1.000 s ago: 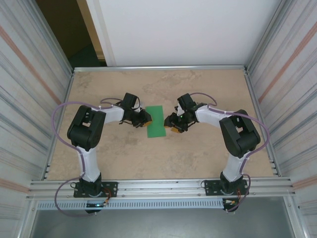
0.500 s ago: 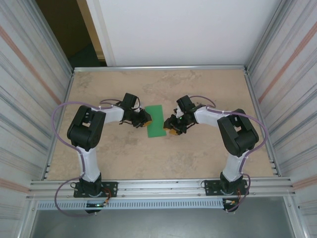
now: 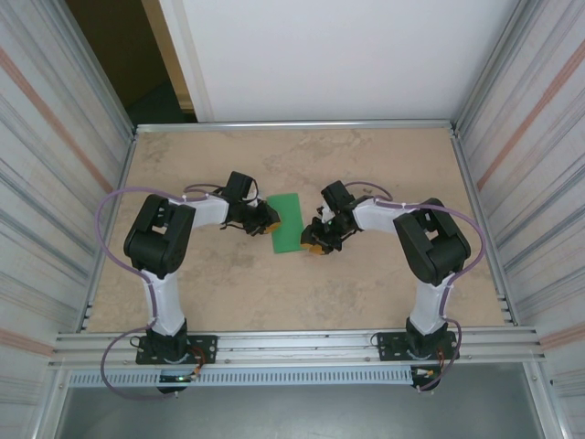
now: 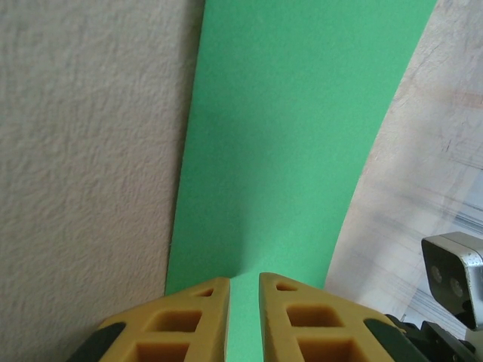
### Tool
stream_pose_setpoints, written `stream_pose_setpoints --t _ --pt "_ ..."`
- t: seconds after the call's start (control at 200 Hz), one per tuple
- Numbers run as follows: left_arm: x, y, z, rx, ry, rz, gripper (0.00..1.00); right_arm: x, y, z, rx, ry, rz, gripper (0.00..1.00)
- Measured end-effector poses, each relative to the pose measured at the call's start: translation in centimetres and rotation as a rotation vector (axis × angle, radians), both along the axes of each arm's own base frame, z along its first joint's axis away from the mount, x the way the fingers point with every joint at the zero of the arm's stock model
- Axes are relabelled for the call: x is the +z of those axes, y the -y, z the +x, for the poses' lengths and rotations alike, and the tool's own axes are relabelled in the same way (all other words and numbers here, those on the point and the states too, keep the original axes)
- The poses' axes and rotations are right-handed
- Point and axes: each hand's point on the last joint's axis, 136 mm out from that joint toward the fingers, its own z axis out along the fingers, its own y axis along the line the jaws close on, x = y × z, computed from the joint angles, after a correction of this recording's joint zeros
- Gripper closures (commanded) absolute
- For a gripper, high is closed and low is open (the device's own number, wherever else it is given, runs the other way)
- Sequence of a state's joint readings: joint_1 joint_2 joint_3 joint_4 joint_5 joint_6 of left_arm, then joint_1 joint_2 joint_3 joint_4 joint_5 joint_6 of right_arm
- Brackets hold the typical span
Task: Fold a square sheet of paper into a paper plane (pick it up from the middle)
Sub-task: Fold the triangle a second time at the center of the table.
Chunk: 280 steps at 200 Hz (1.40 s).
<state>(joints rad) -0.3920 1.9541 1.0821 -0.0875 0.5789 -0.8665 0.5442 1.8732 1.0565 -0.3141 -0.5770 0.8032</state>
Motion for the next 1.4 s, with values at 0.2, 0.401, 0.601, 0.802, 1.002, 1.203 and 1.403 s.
stream_pose_setpoints --t 0.2,0.401,0.601,0.802,1.002,1.203,1.403 --pt "0.0 0.0 0.0 0.001 0.001 -0.003 0.82 -0.1 0.0 0.0 0.001 0.000 -0.001 0.69" --pt "0.0 0.0 0.0 0.002 0.001 -0.006 0.82 0.0 -0.1 0.2 0.001 0.009 0.004 0.71" --pt "0.0 0.0 0.0 0.003 0.001 -0.007 0.82 0.3 -0.4 0.7 0.002 0.032 0.022 0.74" --pt "0.0 0.0 0.0 0.002 0.000 -0.009 0.82 0.5 -0.6 1.1 -0.003 0.046 0.041 0.74" --pt "0.0 0.0 0.0 0.002 0.000 -0.009 0.82 0.9 -0.8 1.7 -0.015 0.055 0.067 0.77" --pt "0.1 0.0 0.0 0.000 -0.001 -0.013 0.82 0.7 -0.9 1.9 -0.025 0.043 0.067 0.82" --pt "0.1 0.0 0.0 0.000 -0.003 -0.014 0.82 0.4 -0.8 1.8 -0.026 0.030 0.058 0.93"
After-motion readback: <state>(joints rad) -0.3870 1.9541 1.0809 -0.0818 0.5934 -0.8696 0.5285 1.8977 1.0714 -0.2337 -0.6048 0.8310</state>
